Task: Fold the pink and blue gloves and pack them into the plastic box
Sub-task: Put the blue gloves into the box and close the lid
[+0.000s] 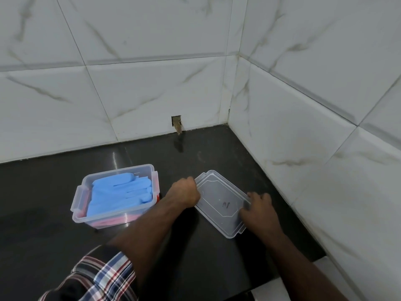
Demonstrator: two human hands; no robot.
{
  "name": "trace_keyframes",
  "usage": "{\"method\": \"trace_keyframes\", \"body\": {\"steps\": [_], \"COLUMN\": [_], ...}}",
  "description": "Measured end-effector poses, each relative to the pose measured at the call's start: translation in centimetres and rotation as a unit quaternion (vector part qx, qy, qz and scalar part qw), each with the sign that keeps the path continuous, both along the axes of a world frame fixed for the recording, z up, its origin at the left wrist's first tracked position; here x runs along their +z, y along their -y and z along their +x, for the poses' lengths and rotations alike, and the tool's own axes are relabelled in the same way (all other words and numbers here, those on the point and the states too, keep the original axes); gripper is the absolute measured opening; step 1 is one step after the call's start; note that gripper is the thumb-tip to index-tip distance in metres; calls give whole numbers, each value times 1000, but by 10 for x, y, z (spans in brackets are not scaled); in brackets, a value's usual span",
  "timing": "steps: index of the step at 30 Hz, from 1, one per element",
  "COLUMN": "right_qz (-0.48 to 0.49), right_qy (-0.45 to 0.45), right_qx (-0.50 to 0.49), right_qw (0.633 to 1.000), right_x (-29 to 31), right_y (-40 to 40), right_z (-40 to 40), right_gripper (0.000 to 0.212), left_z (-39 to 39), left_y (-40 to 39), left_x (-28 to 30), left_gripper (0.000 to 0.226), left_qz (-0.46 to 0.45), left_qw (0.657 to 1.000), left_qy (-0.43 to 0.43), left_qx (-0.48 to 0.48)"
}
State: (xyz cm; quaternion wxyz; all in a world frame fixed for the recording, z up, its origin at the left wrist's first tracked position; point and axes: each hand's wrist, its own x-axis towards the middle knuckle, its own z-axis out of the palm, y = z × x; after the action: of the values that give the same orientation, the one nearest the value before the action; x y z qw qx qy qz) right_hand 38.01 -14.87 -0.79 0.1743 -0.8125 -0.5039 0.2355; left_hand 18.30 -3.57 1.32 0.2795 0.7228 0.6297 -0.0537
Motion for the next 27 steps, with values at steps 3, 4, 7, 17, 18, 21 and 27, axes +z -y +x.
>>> {"method": "trace_keyframes", "body": {"steps": [3,4,7,17,18,21,27], "right_qz": [28,44,107,270,284,291,223], "right_qy": [-35,-53,-128,-449,-439,-420,-499], "right_qx": [-35,-54,-132,-133,-103,-23,27], "right_qw": [998,996,977,841,846,859,837], "right_x": [-1,-1,0,59,65,77,85], "right_y": [-9,-13,-24,-74,-76,-79,-81], "right_z": [0,2,9,-46,-59,-96,-154], "right_gripper": [59,61,59,20,22,29,33], "left_z": [-2,-4,-8,-109,-124,-172,-244], "left_y": [0,1,1,0,0,5,22], "left_x": [5,9,24,75,78,81,73], "left_gripper": [49,47,38,13,16,13,39], "left_qz": [-6,6,59,229,243,223,159], "left_qw": [1000,1000,998,942,931,872,748], "left_qy": [-9,-6,33,207,225,362,536], "left_qx": [8,11,18,135,154,242,358]}}
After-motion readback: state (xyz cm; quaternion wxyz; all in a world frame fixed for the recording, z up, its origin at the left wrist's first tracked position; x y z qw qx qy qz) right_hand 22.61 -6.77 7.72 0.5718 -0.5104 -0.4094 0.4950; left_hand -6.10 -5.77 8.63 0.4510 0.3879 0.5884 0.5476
